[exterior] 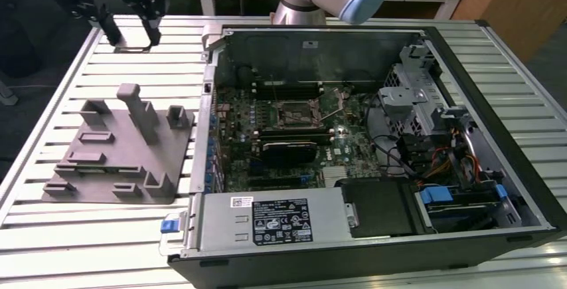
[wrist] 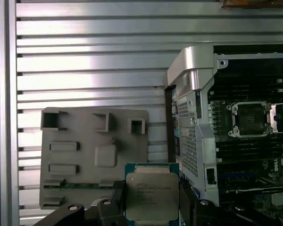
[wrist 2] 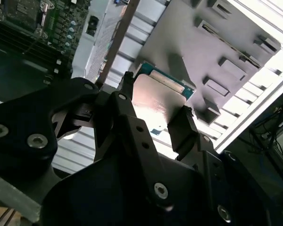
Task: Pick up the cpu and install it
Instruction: 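Pick up the cpu and move it towards the insertion slot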
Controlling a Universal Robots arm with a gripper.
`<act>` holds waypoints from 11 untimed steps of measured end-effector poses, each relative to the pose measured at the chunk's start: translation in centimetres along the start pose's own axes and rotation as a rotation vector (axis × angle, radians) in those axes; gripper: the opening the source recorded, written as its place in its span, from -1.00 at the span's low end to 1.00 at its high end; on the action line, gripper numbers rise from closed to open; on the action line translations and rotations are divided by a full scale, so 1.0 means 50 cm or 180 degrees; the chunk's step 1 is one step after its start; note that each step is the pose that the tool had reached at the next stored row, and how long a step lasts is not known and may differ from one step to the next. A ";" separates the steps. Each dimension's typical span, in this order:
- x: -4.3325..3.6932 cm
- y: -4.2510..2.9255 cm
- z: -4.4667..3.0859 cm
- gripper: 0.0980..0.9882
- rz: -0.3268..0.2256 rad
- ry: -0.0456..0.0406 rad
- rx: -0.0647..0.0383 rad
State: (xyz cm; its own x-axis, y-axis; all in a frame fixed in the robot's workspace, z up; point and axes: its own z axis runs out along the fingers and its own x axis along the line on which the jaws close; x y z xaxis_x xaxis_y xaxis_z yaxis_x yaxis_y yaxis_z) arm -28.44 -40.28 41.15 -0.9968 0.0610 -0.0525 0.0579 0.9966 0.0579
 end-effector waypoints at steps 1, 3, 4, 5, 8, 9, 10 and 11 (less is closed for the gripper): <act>-0.009 0.000 0.002 0.00 0.0000 0.0003 0.0000; -0.024 0.001 0.004 0.00 0.0001 0.0009 0.0001; -0.031 0.002 0.006 0.00 0.0001 0.0011 0.0001; -0.038 0.002 0.007 0.00 0.0001 0.0014 0.0002; -0.056 0.003 0.011 0.00 0.0001 0.0019 0.0003; -0.062 0.004 0.012 0.00 0.0001 0.0021 0.0004; -0.068 0.004 0.013 0.00 0.0001 0.0022 0.0006; -0.074 0.004 0.014 0.00 0.0001 0.0024 0.0007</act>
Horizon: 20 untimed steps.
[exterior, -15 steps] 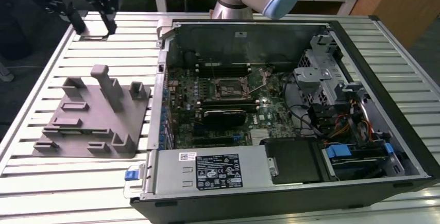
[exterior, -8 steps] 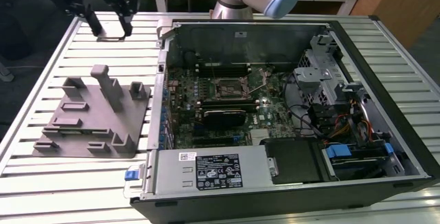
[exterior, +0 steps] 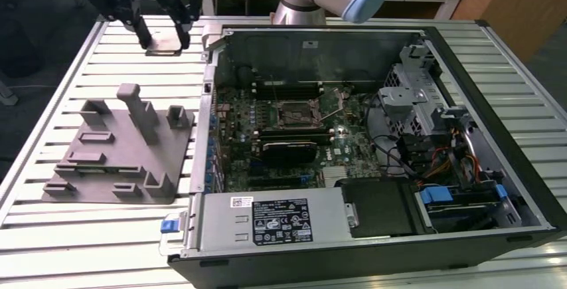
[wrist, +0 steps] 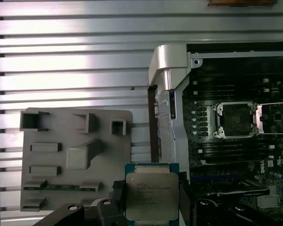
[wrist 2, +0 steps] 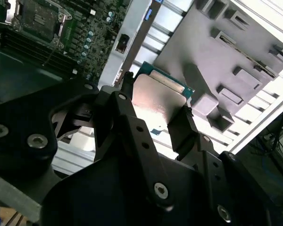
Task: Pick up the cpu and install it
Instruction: 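Pick up the cpu and move it towards the insertion slot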
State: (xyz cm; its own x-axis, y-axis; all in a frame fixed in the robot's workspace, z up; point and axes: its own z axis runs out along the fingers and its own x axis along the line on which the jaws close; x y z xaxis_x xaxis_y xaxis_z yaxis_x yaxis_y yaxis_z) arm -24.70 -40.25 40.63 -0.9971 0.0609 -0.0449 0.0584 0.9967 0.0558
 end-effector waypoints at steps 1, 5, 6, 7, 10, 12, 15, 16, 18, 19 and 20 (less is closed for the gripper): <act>-0.006 0.000 0.001 0.00 0.0000 0.0001 0.0001; -0.029 0.002 0.007 0.00 0.0001 0.0009 0.0003; -0.034 0.002 0.009 0.00 0.0001 0.0011 0.0004; -0.040 0.002 0.010 0.00 0.0001 0.0013 0.0004; -0.057 0.003 0.017 0.00 0.0001 0.0022 0.0006; -0.069 0.003 0.022 0.00 0.0001 0.0029 0.0006; -0.085 0.004 0.031 0.00 0.0002 0.0041 0.0007; -0.091 0.004 0.034 0.00 0.0002 0.0044 0.0007; -0.101 0.004 0.040 0.00 0.0003 0.0051 0.0007; -0.107 0.005 0.043 0.00 0.0003 0.0057 0.0008; -0.114 0.005 0.047 0.00 0.0003 0.0062 0.0009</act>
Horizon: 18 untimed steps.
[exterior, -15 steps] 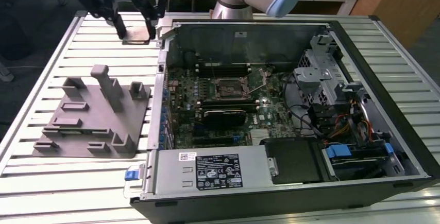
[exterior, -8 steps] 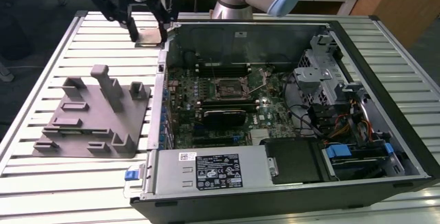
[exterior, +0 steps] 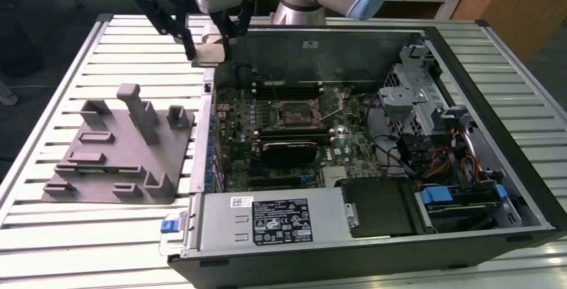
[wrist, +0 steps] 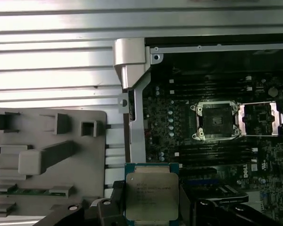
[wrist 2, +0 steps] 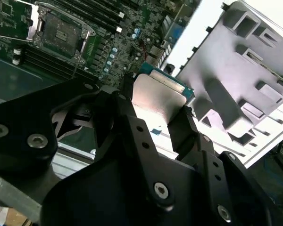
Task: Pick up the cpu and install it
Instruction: 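Pick up the cpu and move it towards the insertion slot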
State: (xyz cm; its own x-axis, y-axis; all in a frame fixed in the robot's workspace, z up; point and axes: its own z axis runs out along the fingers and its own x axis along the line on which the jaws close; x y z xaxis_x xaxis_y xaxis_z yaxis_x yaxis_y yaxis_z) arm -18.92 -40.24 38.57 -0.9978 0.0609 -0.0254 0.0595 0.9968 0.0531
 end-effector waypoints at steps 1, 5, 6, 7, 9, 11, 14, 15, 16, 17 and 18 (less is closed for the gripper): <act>-0.006 0.000 0.004 0.00 0.0000 0.0005 0.0000; -0.030 0.001 0.018 0.00 0.0002 0.0028 0.0002; -0.037 0.001 0.022 0.00 0.0002 0.0034 0.0002; -0.044 0.001 0.025 0.00 0.0002 0.0040 0.0002; -0.068 0.003 0.032 0.00 0.0003 0.0061 0.0003; -0.085 0.004 0.037 0.00 0.0004 0.0076 0.0004; -0.112 0.006 0.044 0.00 0.0005 0.0100 0.0006; -0.130 0.007 0.049 0.00 0.0006 0.0115 0.0006; -0.139 0.008 0.051 0.00 0.0006 0.0123 0.0007; -0.148 0.008 0.054 0.00 0.0007 0.0131 0.0008; -0.157 0.009 0.056 0.00 0.0007 0.0138 0.0008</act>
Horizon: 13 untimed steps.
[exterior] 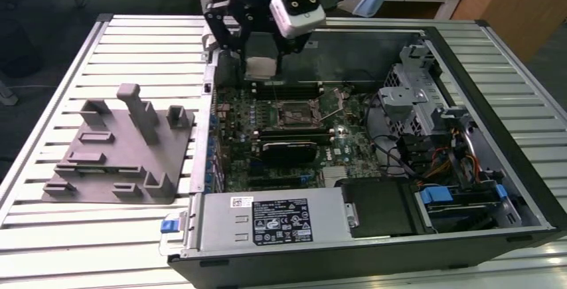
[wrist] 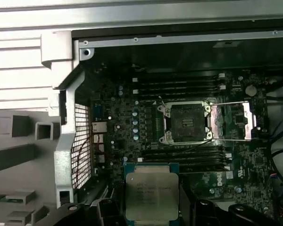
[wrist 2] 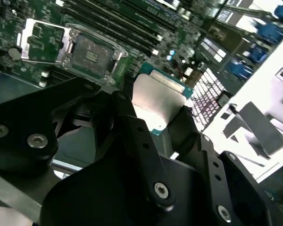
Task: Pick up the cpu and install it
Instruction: 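Pick up the cpu and move it towards the insertion slot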
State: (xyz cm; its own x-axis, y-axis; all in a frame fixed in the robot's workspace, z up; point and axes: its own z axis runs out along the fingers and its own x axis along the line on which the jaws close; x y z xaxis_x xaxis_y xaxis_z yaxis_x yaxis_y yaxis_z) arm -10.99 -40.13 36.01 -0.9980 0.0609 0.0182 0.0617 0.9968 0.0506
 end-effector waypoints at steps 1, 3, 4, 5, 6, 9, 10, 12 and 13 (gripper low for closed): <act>-0.010 0.001 0.002 0.00 0.0000 0.0009 0.0001; -0.027 0.002 0.007 0.00 0.0001 0.0027 0.0001; -0.035 0.002 0.010 0.00 0.0002 0.0036 0.0002; -0.051 0.003 0.016 0.00 0.0003 0.0053 0.0003; -0.059 0.003 0.019 0.00 0.0003 0.0060 0.0003; -0.078 0.004 0.030 0.00 0.0004 0.0077 0.0004; -0.083 0.004 0.033 0.00 0.0004 0.0081 0.0005; -0.092 0.005 0.040 0.00 0.0004 0.0088 0.0006; -0.096 0.006 0.044 0.00 0.0005 0.0089 0.0005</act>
State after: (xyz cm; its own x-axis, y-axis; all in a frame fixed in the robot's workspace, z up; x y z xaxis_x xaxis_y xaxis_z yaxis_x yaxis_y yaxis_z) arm -6.22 -40.03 33.75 -0.9971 0.0609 0.0463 0.0631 0.9968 0.0489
